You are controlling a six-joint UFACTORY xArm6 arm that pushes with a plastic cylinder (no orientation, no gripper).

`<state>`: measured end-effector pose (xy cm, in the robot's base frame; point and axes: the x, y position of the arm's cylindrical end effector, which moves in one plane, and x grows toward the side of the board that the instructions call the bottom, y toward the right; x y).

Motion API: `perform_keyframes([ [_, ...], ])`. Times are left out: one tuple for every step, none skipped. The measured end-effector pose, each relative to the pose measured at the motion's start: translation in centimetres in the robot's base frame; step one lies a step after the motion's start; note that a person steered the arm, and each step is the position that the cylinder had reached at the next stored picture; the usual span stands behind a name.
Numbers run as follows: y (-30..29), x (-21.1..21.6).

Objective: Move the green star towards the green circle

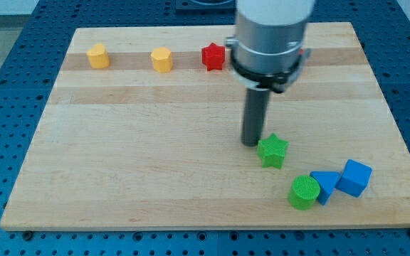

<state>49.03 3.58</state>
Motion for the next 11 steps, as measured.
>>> perform_keyframes([
  [-1.4,0.2],
  [1.9,0.3],
  [1.1,-0.2],
  [2.7,-2.9],
  [7.1,-2.3],
  [8.4,1.1],
  [8.7,3.0],
  [8.3,1.1],
  [5.8,-1.9],
  [4.3,-1.7],
  [4.8,-1.0],
])
